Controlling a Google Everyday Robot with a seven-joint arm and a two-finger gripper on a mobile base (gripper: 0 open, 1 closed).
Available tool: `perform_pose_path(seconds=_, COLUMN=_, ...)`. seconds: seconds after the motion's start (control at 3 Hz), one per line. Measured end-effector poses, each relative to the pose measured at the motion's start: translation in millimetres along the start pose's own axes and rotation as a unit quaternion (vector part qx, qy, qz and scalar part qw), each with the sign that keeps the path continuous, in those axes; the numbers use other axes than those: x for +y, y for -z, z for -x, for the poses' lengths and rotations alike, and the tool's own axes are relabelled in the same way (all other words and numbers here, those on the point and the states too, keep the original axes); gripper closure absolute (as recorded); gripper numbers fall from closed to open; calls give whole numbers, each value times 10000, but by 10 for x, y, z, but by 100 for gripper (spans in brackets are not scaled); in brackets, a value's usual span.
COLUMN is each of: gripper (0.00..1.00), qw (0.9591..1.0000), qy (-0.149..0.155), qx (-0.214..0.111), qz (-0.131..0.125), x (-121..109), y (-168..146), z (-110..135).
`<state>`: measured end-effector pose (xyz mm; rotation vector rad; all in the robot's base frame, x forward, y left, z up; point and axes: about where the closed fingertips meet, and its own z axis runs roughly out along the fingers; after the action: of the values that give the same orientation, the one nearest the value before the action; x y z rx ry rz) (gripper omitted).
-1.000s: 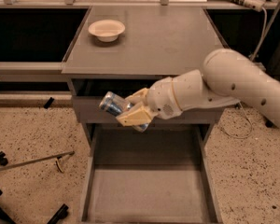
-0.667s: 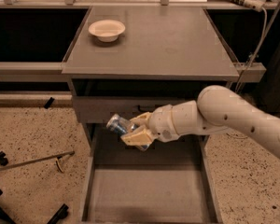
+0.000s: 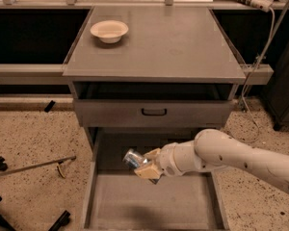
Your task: Place redbull can into middle drawer
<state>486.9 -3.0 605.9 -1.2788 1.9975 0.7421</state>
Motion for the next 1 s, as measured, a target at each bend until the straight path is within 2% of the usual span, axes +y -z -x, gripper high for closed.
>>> perform_pose_path(seconds=0.33, gripper=100, qw=9992, qy=-366, qx=114, qz=149, x=47, y=-220, z=-438)
perform_pose_path(seconds=0.67, gripper=100, qw=9992, qy=-366, qx=114, qz=149, x=47, y=-220, z=-438)
perform_pose_path(seconds=1.0, gripper=100, qw=9988, qy=-316, qx=365, qz=-97, x=10, y=-355, z=-578)
